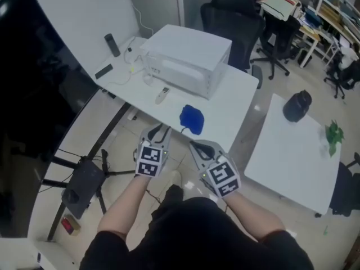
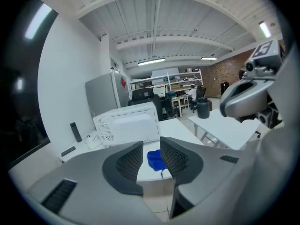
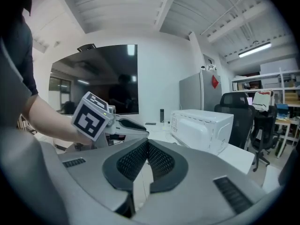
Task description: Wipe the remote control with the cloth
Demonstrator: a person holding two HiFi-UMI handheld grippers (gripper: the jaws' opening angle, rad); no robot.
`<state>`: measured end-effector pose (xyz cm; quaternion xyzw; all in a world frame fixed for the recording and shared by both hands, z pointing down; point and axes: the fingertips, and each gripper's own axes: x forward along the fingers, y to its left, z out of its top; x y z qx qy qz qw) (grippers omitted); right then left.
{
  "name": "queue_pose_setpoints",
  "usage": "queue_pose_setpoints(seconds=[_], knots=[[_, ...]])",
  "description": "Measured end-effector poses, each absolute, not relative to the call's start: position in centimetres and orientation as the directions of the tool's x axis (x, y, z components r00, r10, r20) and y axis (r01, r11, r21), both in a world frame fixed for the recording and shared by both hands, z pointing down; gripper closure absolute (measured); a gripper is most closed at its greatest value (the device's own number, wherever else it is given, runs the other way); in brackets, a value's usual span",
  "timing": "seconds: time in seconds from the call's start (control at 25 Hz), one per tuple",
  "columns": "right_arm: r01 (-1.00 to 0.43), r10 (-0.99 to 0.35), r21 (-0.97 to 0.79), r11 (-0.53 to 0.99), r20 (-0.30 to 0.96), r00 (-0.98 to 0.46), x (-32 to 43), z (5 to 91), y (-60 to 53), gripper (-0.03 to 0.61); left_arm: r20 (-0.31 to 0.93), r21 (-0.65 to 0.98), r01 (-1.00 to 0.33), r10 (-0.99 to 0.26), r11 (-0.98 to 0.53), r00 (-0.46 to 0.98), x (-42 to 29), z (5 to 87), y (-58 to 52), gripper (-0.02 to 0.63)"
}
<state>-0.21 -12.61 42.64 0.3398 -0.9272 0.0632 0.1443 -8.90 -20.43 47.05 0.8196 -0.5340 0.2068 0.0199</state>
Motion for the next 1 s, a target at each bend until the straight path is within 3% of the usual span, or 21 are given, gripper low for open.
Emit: queue_pose_setpoints(seconds=[0.2,0.32,0.68,1.0], knots=[[-0.673,-0.62,-0.038,0.739,0.35,-0.702,-1.5,44.9,-18.1,0.578,0.4,-0.218,-0.899,-0.875,-0.379,0.272,-13.2,50.7,-29.6,0.385],[-0.695,-0.625,-0.057,0.717,0.391,-0.676,-2.6,47.0,-21.9,0.578,0.441,-0.21,-0.898,-0.857,-0.387,0.267,-15.1,53.9,-35.4,0.35],[-0.747,-0.621,-0.112,0.655,0.484,-0.616,-5.1,52.3,-30.2,0.578,0.657,-0.13,-0.889,-0.71,-0.438,0.254,-18.5,67.6,-47.3,0.339],[-0.777,-0.619,-0.135,0.614,0.529,-0.581,-5.0,54.9,-33.3,0.578,0.7,-0.08,-0.905,-0.67,-0.418,0.247,-19.2,71.8,-50.9,0.339]])
